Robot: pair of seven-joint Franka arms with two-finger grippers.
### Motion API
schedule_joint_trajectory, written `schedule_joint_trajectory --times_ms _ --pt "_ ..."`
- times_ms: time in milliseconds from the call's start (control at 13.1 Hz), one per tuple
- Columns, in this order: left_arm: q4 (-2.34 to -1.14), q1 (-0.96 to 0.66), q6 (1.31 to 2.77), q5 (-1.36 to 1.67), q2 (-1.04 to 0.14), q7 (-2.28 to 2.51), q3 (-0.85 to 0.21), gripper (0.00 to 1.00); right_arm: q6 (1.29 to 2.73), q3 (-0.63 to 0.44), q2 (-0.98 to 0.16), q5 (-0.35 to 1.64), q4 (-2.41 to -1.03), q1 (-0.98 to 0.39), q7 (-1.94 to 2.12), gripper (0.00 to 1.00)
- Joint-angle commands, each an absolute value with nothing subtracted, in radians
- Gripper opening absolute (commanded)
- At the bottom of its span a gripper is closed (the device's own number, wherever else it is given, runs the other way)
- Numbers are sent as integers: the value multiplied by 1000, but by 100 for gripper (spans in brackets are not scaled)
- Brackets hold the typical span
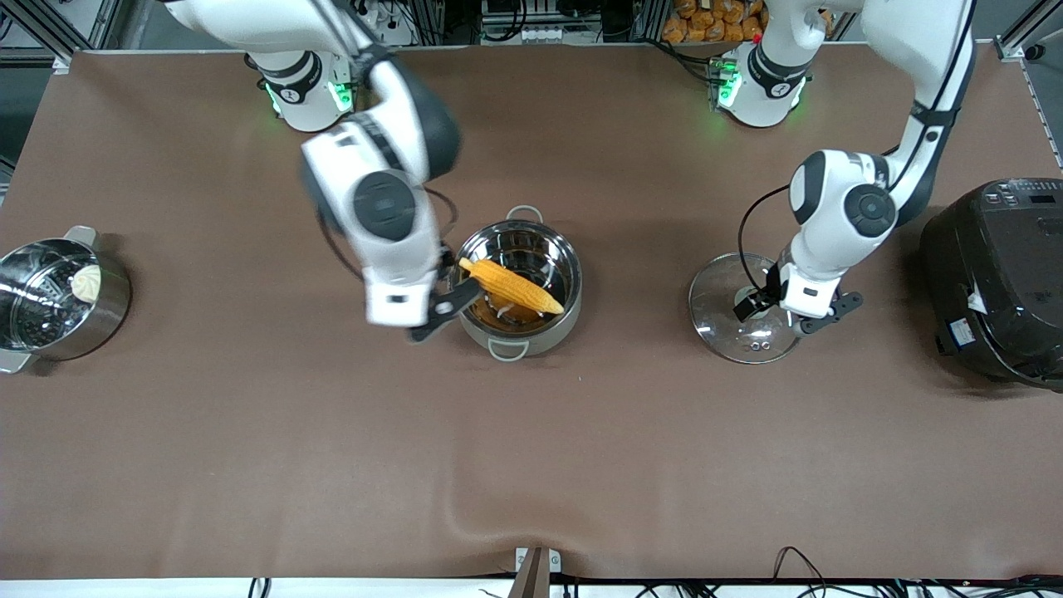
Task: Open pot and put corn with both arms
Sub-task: 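Open both grippers and withdraw them from the pot and lid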
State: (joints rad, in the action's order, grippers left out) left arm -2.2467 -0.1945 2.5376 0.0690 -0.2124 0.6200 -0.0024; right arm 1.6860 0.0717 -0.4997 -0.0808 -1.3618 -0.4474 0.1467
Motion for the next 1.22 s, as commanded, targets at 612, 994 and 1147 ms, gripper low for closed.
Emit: schedule_joint_trajectory --times_ms 612,994,1147 --pt "-1674 -166 1788 -9 -107 476 9 100 1669 92 -252 -49 -1534 -22 147 100" --pt "-1560 -166 1657 -38 -87 476 5 100 1597 98 -72 23 -1601 58 80 100" --pt "-1525 -164 1617 -38 -84 477 11 100 1550 91 -54 40 -1600 63 -30 100"
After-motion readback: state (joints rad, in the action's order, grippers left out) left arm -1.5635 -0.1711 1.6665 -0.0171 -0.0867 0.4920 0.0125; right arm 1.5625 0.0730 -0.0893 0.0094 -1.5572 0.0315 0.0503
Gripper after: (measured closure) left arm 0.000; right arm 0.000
